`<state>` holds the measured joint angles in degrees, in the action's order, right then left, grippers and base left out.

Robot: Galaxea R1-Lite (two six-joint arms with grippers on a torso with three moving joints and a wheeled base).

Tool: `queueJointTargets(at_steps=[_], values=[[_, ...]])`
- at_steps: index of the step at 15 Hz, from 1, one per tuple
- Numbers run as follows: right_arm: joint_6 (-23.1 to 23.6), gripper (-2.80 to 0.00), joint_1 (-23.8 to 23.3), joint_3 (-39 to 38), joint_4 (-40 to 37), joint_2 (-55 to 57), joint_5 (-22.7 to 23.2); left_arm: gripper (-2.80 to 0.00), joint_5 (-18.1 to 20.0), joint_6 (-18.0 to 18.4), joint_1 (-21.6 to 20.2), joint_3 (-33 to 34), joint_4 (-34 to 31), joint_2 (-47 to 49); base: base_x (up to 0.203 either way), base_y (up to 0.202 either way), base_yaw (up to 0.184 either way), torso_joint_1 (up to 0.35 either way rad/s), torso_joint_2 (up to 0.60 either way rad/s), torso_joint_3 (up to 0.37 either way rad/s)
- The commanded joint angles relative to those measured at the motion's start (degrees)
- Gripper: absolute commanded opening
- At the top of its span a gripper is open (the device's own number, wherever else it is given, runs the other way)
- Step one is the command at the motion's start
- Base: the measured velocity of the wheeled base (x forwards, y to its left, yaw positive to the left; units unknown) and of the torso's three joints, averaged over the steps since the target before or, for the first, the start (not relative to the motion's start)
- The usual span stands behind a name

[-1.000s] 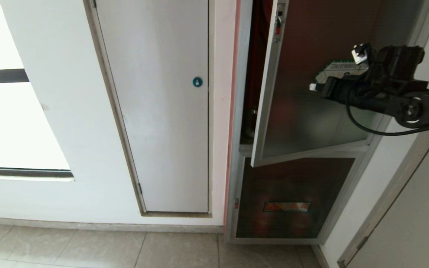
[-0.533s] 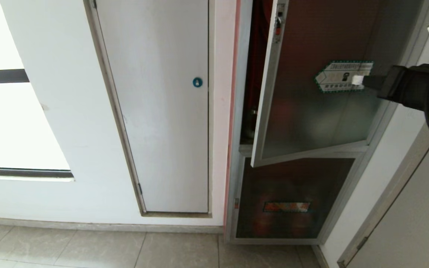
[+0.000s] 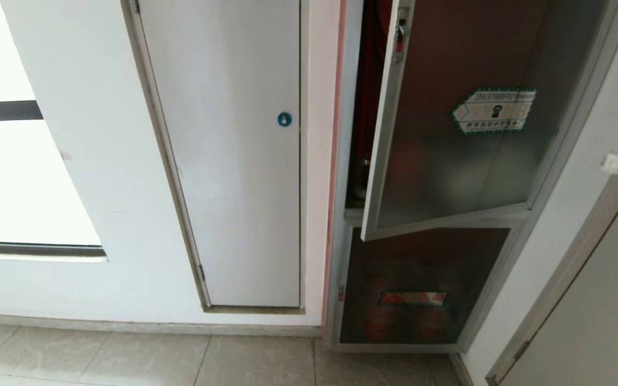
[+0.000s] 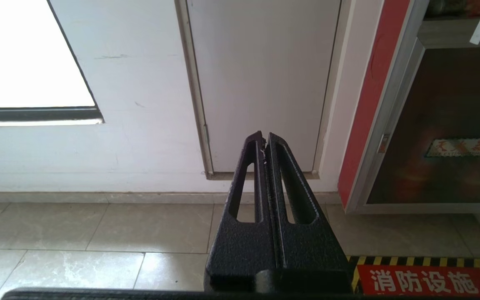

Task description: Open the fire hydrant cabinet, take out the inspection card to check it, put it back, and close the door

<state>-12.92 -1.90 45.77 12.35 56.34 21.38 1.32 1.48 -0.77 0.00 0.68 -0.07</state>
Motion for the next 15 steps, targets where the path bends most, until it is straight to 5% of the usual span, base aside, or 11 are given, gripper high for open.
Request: queueJointTargets(at_steps=[1, 9, 15], values=[[-0.1, -2.8, 0.0, -3.1, -0.6, -9.3, 0.2, -2.8, 0.0, 0.0, 0.0, 0.4, 0.0, 0.1, 0.0, 0.0, 0.0, 0.0, 0.0, 0.0], [0.2, -2.8, 1.5, -13.1, -13.1, -37.8, 0.0, -2.8, 0.0, 0.0, 0.0, 0.4, 0.0, 0.0, 0.0, 0.0, 0.0, 0.0, 0.0, 0.0], [3.0, -2.8, 2.5, -21.6, -14.4, -49.4, -3.2, -2.8, 0.0, 0.0, 0.0, 0.4, 0.0, 0.1, 0.0, 0.0, 0.0, 0.0, 0.0, 0.0]])
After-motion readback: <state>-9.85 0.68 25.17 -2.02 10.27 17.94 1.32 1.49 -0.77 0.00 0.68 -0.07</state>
